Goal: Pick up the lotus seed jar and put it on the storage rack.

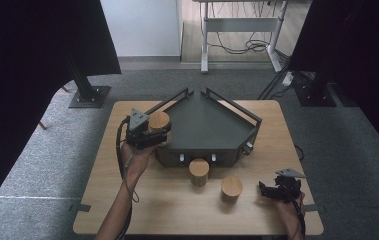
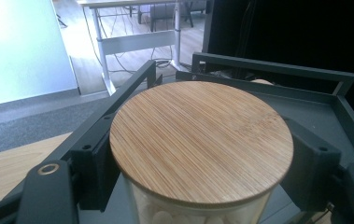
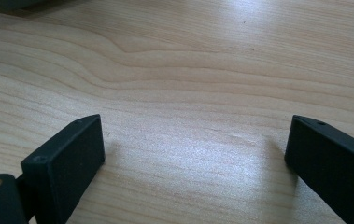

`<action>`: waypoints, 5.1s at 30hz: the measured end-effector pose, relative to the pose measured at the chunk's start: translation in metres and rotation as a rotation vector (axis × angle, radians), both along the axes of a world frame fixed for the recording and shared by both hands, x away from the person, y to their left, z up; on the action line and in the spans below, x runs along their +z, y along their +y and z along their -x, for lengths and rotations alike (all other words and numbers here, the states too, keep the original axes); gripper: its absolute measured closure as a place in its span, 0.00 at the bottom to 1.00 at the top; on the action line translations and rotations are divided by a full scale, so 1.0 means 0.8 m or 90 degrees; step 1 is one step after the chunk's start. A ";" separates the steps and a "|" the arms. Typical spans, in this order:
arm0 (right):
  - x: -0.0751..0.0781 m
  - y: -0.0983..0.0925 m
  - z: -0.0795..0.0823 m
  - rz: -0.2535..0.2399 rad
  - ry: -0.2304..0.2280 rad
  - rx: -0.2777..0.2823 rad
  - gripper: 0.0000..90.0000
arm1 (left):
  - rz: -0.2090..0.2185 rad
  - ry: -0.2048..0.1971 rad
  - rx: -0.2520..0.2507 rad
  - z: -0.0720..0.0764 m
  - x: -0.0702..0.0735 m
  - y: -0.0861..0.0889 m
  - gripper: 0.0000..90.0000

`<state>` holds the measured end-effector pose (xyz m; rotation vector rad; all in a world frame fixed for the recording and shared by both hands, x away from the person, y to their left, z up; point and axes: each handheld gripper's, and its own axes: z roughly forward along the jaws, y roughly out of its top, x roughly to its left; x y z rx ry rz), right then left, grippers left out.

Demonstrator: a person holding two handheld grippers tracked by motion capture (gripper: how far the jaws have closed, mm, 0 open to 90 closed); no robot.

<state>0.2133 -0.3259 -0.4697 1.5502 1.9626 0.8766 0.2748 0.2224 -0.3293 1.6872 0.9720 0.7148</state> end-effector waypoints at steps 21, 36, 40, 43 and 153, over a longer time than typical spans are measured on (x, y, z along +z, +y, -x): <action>0.000 -0.001 -0.001 -0.001 0.000 0.004 0.05 | 0.001 0.007 0.017 -0.026 -0.019 -0.016 0.27; 0.000 -0.001 -0.002 0.000 0.001 0.006 0.05 | -0.005 0.011 0.027 -0.038 -0.036 -0.026 0.27; 0.000 -0.001 -0.002 0.000 0.001 0.006 0.05 | -0.006 0.011 0.029 -0.039 -0.040 -0.028 0.27; 0.000 -0.001 -0.002 -0.001 0.001 0.006 0.05 | -0.006 0.013 0.030 -0.040 -0.042 -0.028 0.27; 0.000 -0.001 -0.001 -0.001 0.000 0.006 0.05 | -0.044 -0.003 0.019 0.046 -0.030 0.028 0.03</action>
